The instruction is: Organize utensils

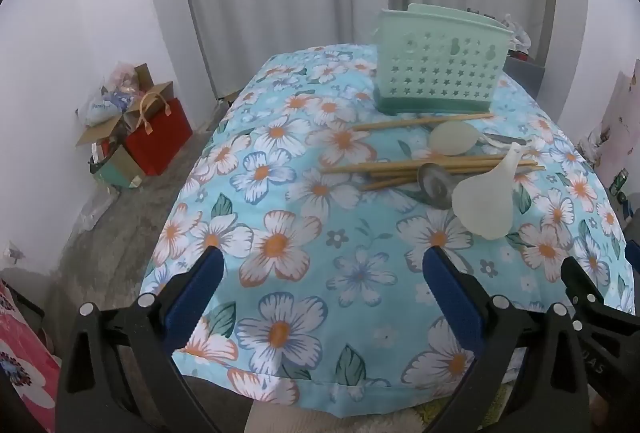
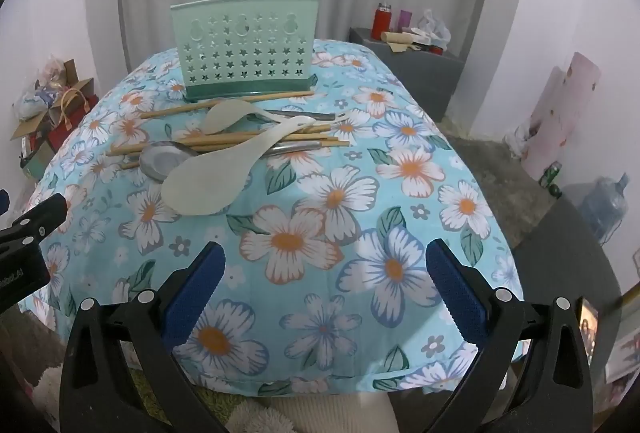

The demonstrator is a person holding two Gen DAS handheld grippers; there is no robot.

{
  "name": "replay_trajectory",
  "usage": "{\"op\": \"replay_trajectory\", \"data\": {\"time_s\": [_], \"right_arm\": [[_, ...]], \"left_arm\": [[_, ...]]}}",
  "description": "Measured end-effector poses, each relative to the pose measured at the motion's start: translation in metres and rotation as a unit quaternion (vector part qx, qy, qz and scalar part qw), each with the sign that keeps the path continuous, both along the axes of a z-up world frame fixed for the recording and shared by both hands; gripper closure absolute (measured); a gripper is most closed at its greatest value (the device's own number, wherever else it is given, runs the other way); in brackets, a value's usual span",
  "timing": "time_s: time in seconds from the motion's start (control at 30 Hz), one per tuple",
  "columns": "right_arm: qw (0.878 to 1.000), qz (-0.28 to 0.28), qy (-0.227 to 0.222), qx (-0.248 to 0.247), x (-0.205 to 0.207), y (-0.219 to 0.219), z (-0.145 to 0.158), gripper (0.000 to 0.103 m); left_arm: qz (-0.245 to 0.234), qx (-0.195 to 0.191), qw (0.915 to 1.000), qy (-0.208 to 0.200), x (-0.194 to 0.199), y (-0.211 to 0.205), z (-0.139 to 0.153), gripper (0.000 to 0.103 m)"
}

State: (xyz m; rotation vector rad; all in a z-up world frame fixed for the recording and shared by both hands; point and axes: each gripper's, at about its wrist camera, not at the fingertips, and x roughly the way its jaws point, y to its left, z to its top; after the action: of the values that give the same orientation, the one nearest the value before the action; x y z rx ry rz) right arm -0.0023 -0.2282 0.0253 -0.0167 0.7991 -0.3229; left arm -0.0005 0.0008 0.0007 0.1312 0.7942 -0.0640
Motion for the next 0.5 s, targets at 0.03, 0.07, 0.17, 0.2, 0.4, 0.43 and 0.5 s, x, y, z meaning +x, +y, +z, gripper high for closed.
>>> {"op": "replay_trajectory", "data": {"time_s": [0.03, 0.07, 0.17, 0.2, 0.4, 0.43, 0.5], "right_arm": [[1.000, 0.000, 0.000, 0.000, -0.0004, 0.0001, 0.0001, 0.007], [1.000, 0.000, 0.000, 0.000, -0.0008, 0.0003, 0.0002, 0.007], [1.000, 0.000, 0.002, 0.000, -0.0004, 0.0000, -0.0013, 0.007], [1.000, 0.001, 0.001, 0.000, -0.0007, -0.0001, -0.0012, 0.007], [1.000, 0.000, 0.002, 0.000, -0.0017, 0.0003, -0.0020, 0.007], [1.000, 0.001, 0.002, 0.000, -0.0020, 0.0003, -0.0020, 0.007], [1.000, 0.001, 0.002, 0.000, -0.0021, 0.0004, -0.0022, 0.007]], "left_arm": [[0.000, 0.000, 1.0000, 0.000, -0.0006, 0.0001, 0.0003, 0.005], [0.000, 0.000, 1.0000, -0.001, -0.0012, 0.0002, 0.0006, 0.005], [0.000, -0.001, 1.0000, 0.003, 0.0005, 0.0006, 0.0002, 0.005], [0.000, -0.001, 1.0000, 0.003, 0.0001, 0.0008, 0.0005, 0.005], [0.001, -0.002, 1.0000, 0.006, 0.0014, 0.0016, -0.0045, 0.005], [0.001, -0.001, 1.0000, 0.006, 0.0009, 0.0018, -0.0050, 0.005], [0.001, 0.000, 1.0000, 0.006, 0.0006, 0.0028, -0.0073, 0.005]]}}
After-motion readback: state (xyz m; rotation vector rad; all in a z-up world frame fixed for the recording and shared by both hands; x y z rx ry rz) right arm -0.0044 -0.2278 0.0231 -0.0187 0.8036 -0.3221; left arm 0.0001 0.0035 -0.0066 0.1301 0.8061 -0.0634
